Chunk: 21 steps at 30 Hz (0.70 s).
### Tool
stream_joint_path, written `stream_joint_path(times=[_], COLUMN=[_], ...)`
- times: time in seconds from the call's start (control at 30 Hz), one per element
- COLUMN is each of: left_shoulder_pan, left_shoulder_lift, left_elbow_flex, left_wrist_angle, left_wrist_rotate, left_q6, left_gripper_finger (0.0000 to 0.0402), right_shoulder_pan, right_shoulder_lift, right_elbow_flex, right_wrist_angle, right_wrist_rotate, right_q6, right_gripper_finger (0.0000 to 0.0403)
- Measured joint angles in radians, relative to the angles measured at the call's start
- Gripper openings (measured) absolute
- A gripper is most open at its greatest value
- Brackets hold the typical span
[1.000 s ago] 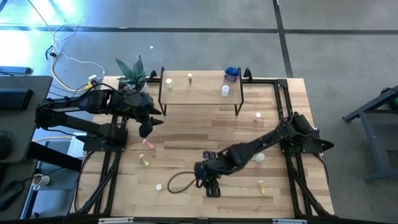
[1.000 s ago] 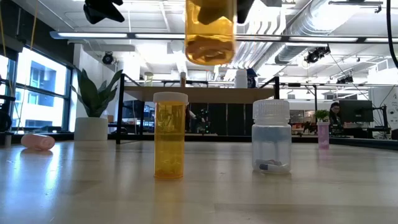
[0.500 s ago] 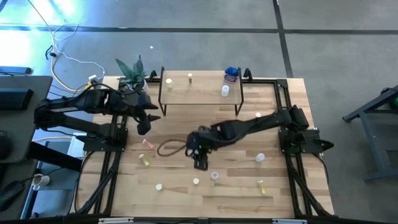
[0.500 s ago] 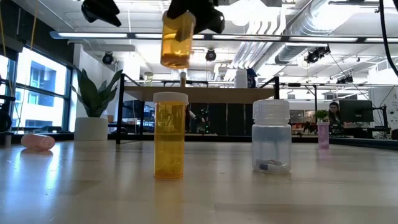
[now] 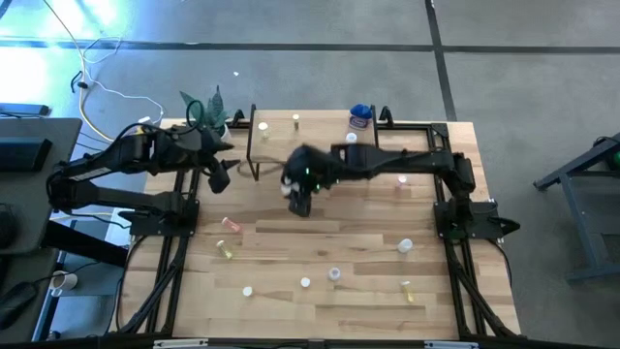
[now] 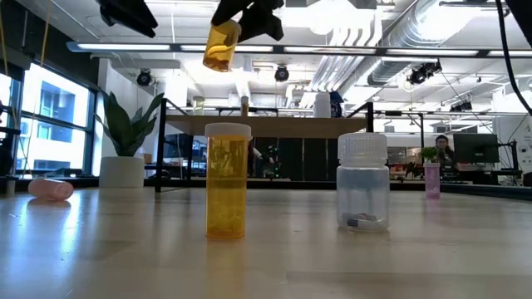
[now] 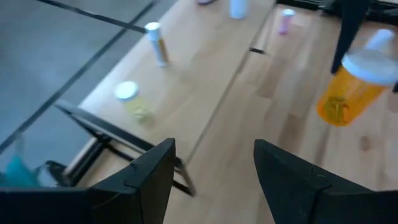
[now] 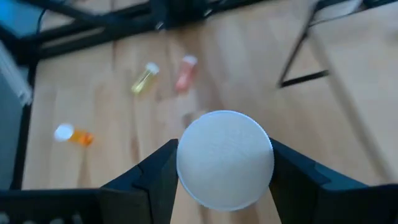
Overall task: Pick and place medicine bottles onto shelf by color
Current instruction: Put the large orange pill bottle on the shelf
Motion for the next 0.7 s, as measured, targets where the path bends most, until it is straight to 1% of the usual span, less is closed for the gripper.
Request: stream_joint_path(times=[0.13,0.23,0.7], left_shoulder_pan=[0.042,0.073,0.211], left_shoulder_lift=[0.0,0.0,0.026], left_elbow_flex=[0.0,0.0,0.0], left_wrist_angle=[0.014,0.049,0.269], left_wrist_rotate=[-0.035,-0.037,-0.062], left_q6=[0.015,0.015,0.092], left_gripper_finger=[0.0209,0.0209,0.0209], right_shoulder_pan=[-0.075,-0.133,-0.366], right_shoulder_lift=[0.0,0.0,0.0], right_elbow_flex=[0.041,0.072,0.175], right_wrist_angle=[-0.002,-0.002,-0.062], right_wrist_rotate=[0.0,-0.002,-0.007], right_q6=[-0.037,-0.064,-0.12], right_gripper_finger=[0.0194,0.0194,0.0194])
